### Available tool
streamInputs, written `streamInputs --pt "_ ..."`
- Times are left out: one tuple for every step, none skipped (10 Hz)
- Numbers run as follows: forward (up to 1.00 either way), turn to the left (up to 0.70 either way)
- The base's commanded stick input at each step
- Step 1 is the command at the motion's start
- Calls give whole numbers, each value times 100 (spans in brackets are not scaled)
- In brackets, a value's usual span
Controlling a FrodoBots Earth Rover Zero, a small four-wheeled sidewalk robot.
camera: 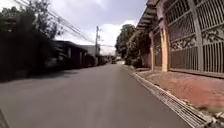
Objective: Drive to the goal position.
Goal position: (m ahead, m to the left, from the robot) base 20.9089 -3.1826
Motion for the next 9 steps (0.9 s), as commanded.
streamInputs --pt "70 1" --pt "70 1" --pt "70 1" --pt "70 1" --pt "70 1" --pt "70 1" --pt "70 1" --pt "70 1" --pt "70 1"
